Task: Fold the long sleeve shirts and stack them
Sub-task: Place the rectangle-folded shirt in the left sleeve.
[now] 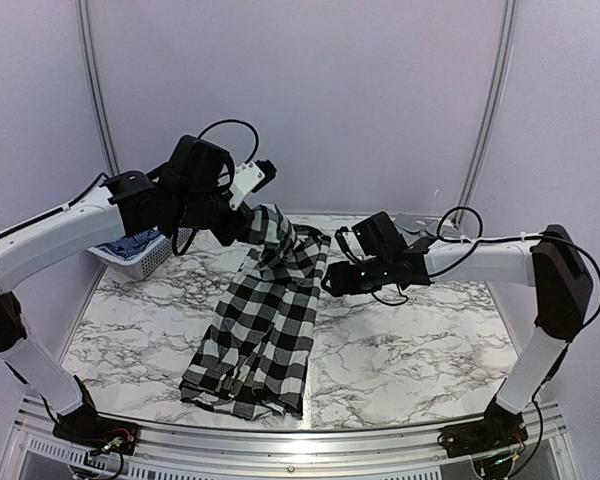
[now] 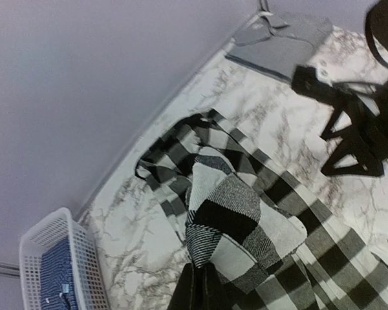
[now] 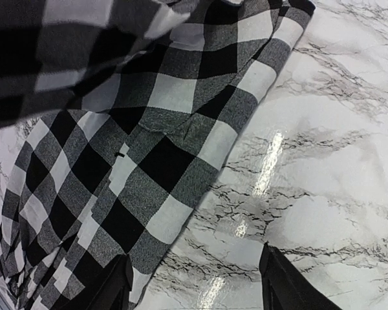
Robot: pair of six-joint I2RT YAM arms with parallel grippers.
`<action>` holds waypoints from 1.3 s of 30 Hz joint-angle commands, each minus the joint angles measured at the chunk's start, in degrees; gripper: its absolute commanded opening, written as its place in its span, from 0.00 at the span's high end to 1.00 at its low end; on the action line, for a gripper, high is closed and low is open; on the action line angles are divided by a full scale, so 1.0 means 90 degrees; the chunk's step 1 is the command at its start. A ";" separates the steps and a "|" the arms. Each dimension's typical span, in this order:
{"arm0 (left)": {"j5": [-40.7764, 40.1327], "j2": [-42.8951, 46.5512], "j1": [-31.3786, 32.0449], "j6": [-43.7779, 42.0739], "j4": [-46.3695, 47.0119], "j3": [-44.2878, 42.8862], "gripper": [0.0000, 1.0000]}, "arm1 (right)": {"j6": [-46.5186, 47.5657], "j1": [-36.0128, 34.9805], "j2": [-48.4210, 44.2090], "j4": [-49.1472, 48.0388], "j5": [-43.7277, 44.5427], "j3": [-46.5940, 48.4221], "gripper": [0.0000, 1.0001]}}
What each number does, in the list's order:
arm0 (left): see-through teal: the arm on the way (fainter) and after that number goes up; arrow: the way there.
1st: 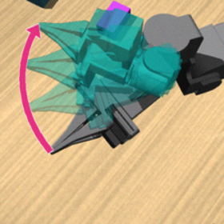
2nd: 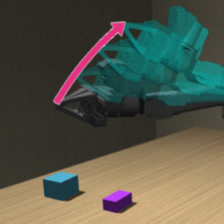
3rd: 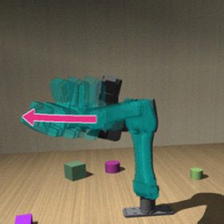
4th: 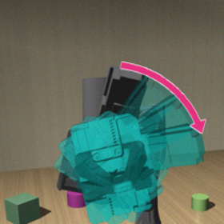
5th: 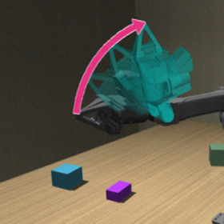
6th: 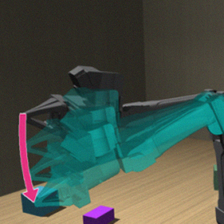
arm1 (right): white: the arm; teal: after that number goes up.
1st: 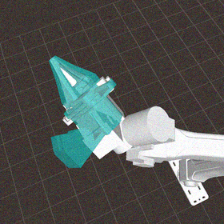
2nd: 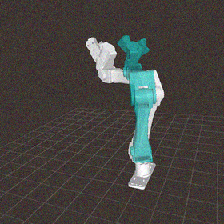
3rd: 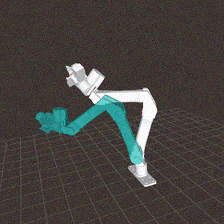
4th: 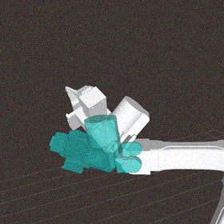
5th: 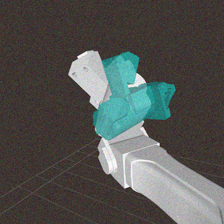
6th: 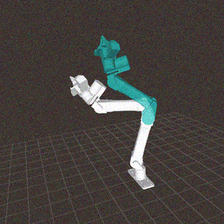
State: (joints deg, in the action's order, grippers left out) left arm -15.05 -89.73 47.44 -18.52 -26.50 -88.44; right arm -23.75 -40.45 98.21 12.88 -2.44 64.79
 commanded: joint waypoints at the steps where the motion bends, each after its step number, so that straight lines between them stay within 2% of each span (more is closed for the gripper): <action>1: 0.0838 -0.0075 0.0273 0.0210 -0.0694 0.0501 1.00 | -0.0027 0.0067 -0.0171 -0.0007 0.0017 0.0242 0.37; 10: 0.1315 -0.0226 0.1183 0.0988 -0.0767 0.1526 0.99 | -0.0011 0.0068 -0.0046 0.0014 -0.0016 0.0261 0.37; 11: 0.1392 -0.0270 0.1246 0.1060 -0.0760 0.1573 0.94 | -0.0008 0.0070 -0.0030 0.0005 -0.0026 0.0257 0.37; 14: 0.1617 -0.0372 0.1413 0.1281 -0.0692 0.1668 0.69 | -0.0008 0.0064 -0.0006 -0.0004 -0.0039 0.0238 0.37; 16: 0.1882 -0.0320 0.1435 0.1463 -0.0419 0.1826 0.60 | -0.0007 0.0066 -0.0015 -0.0023 -0.0047 0.0209 0.37; 17: 0.2112 -0.0234 0.1437 0.1548 -0.0219 0.1936 0.58 | 0.0014 0.0059 -0.0014 -0.0018 -0.0060 0.0196 0.37; 19: 0.2364 -0.0027 0.1429 0.1820 0.0200 0.2198 0.57 | 0.0052 0.0031 -0.0022 0.0012 -0.0049 0.0184 0.37; 22: 0.1644 0.0209 0.1381 0.2445 0.0736 0.2641 0.57 | 0.0178 -0.0113 -0.0060 0.0119 0.0060 0.0192 0.37; 29: 0.1226 0.0318 0.0956 0.4064 0.1666 0.3428 0.56 | 0.0286 -0.0685 -0.0004 0.0390 0.0241 0.0222 0.36; 33: 0.1930 0.0068 0.0862 0.4891 0.1977 0.3518 0.57 | 0.0207 -0.0842 -0.0038 0.0471 0.0241 0.0080 0.37; 36: 0.2078 -0.0186 0.0813 0.5514 0.2099 0.3519 0.56 | 0.0130 -0.1065 -0.0254 0.0453 0.0149 -0.0294 0.37; 39: 0.2605 -0.0381 0.0764 0.6130 0.2531 0.3655 0.56 | -0.0013 -0.1277 -0.0463 0.0442 0.0001 -0.0724 0.37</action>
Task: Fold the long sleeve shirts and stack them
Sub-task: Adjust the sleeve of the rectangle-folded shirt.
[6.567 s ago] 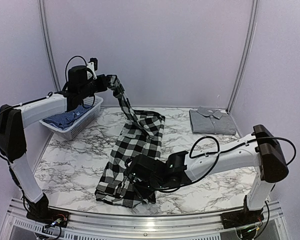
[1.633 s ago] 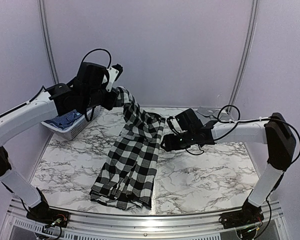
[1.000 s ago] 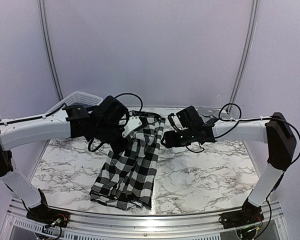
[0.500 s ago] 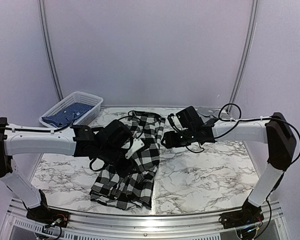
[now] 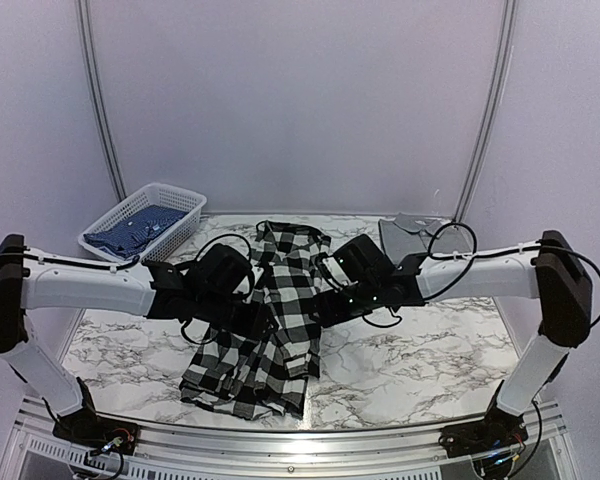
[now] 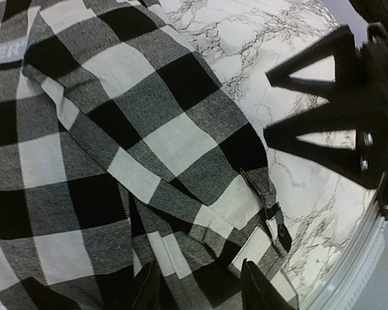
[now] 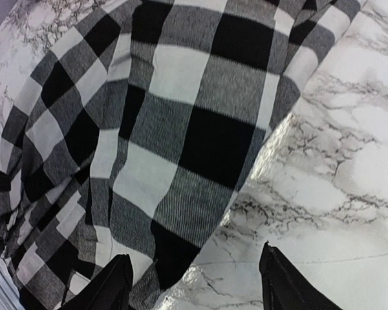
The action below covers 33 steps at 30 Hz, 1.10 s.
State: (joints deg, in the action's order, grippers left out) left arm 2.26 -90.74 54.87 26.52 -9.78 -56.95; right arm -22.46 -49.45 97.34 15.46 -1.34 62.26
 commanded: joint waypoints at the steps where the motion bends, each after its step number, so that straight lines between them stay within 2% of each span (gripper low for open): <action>1: 0.0837 -0.0346 -0.0054 0.1281 0.0788 0.0174 0.56 | -0.0214 -0.0332 -0.0447 0.0107 -0.0215 -0.0614 0.37; 10: 0.1321 -0.0911 0.0115 0.2045 0.1023 0.0275 0.57 | -0.0727 -0.0915 -0.0772 -0.0237 -0.0485 -0.1262 0.37; 19: 0.1558 -0.1110 0.0266 0.2505 0.1473 0.0469 0.58 | -0.0927 -0.0960 -0.0794 -0.0583 -0.0579 -0.1521 0.38; 27: 0.1623 -0.1353 0.0338 0.2784 0.1576 0.0537 0.64 | -0.0951 -0.0959 -0.0842 -0.0597 -0.0482 -0.1561 0.38; 33: 0.1705 -0.1390 0.0367 0.2902 0.1721 0.0552 0.64 | -0.0939 -0.0951 -0.0922 -0.0530 -0.0324 -0.1547 0.39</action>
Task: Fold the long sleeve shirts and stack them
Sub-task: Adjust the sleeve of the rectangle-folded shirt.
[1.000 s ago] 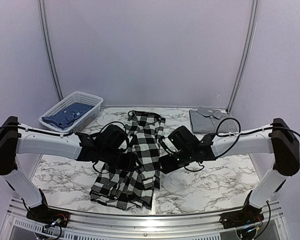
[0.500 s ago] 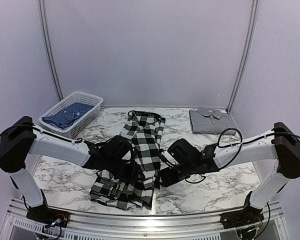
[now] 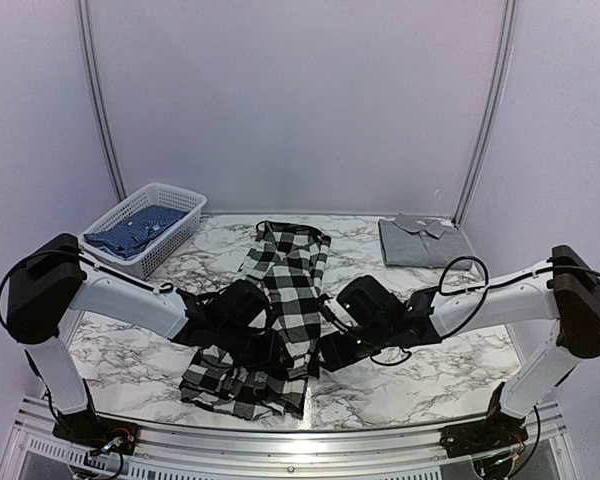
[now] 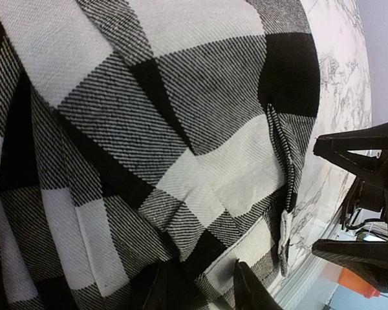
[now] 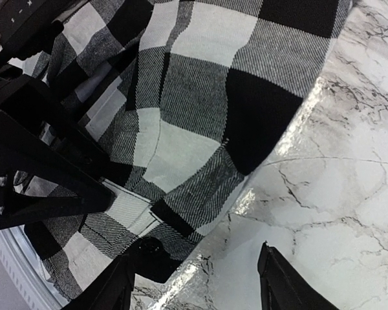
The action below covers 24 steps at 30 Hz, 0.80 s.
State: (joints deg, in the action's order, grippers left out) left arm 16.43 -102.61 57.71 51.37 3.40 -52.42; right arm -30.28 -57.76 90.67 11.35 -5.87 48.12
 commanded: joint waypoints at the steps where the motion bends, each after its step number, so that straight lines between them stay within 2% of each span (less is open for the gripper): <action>1: 0.0144 -0.0081 0.0061 0.0171 0.0281 0.0039 0.64 | -0.0065 -0.0034 -0.0187 -0.0050 0.0203 0.0042 0.38; 12: 0.0382 -0.0202 0.0091 0.0572 0.0667 0.0119 0.79 | 0.0062 -0.0013 -0.0192 0.0156 0.0479 0.0238 0.39; 18: 0.0315 0.0053 0.0091 0.0555 0.0439 0.0024 1.00 | 0.0136 0.0044 -0.0230 0.0286 0.0578 0.0344 0.39; 24: 0.0406 0.0611 -0.0092 0.0490 -0.0150 -0.0022 1.00 | 0.0252 0.0154 -0.0358 0.0457 0.0623 0.0476 0.38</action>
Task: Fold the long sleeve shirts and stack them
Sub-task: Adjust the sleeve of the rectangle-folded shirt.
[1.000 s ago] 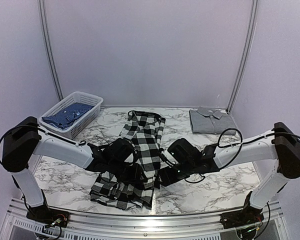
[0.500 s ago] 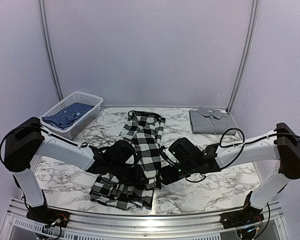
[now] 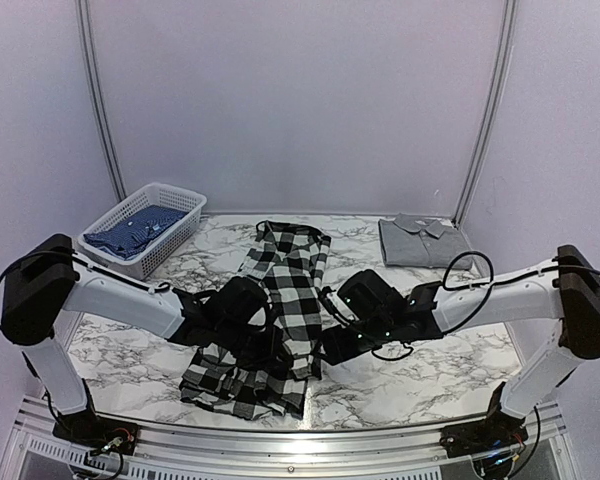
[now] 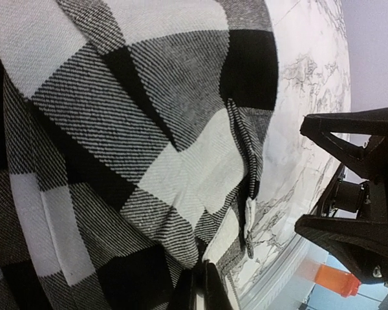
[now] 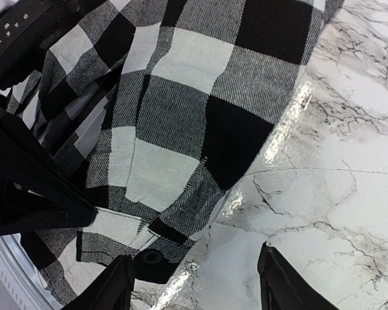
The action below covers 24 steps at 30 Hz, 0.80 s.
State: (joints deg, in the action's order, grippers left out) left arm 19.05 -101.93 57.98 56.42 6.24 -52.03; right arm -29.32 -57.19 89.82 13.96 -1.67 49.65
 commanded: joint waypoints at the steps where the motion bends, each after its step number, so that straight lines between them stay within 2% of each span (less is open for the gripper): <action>1: 0.0180 0.0651 -0.0177 -0.0090 -0.0585 -0.0057 1.00 | 0.0171 0.0126 -0.0279 0.0197 0.0157 0.0325 0.39; 10: 0.1060 0.1384 -0.0815 -0.0573 -0.1727 0.0417 1.00 | 0.0333 0.0304 -0.0279 0.0373 0.0152 0.0571 0.39; 17: 0.1431 0.1312 -0.0875 -0.0691 -0.1817 0.0923 1.00 | 0.0328 0.0323 -0.0145 0.0311 0.0122 0.0662 0.38; 24: 0.1458 0.1292 -0.0875 -0.0695 -0.1817 0.0916 1.00 | 0.0384 0.0412 0.0091 0.0288 0.0156 0.1023 0.38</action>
State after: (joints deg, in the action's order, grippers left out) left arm 30.50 -90.32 49.98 51.18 -8.21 -43.70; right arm -26.81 -54.54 89.12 16.73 -0.95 54.81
